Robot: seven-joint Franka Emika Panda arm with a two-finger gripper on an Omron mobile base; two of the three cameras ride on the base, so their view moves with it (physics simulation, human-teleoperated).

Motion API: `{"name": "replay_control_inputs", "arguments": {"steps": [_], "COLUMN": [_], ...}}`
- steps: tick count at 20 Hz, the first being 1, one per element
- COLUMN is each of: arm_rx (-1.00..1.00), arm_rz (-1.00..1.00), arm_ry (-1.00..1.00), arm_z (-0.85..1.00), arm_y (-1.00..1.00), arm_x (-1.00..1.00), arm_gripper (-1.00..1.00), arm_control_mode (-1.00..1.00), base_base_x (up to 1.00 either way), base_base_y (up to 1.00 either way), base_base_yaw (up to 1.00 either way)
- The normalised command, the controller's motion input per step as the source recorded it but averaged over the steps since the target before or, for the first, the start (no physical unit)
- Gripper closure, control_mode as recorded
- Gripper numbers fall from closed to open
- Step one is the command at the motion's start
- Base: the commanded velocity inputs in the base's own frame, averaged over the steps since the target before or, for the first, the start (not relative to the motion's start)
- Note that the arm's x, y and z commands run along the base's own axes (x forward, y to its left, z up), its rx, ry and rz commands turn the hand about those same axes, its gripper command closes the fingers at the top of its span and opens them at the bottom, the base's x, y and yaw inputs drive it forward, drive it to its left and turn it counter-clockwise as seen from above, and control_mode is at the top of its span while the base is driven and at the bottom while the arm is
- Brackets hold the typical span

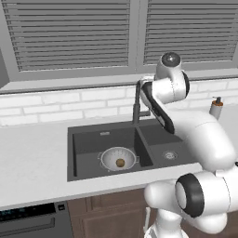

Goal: Put the colander in the sink, put the kiwi in the colander, and turn on the sink faucet and pour water over the colander.

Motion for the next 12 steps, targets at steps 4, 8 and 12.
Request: {"name": "replay_control_inputs", "arguments": {"steps": [4,8,12], "arm_rx": [0.20,0.15,0.10], "arm_rz": [0.00,0.00,0.00], "arm_ry": [0.09,0.07,0.01], "arm_z": [-0.04,-0.16,-0.17], "arm_y": [0.00,0.00,0.01], "arm_x": [0.31,0.17,0.01], "arm_gripper": [-1.00,-1.00,-1.00], "arm_control_mode": [-1.00,-1.00,-1.00], "base_base_x": [0.00,0.00,0.00], "base_base_y": [0.00,0.00,0.00], "base_base_yaw": [0.00,0.00,0.00]}}
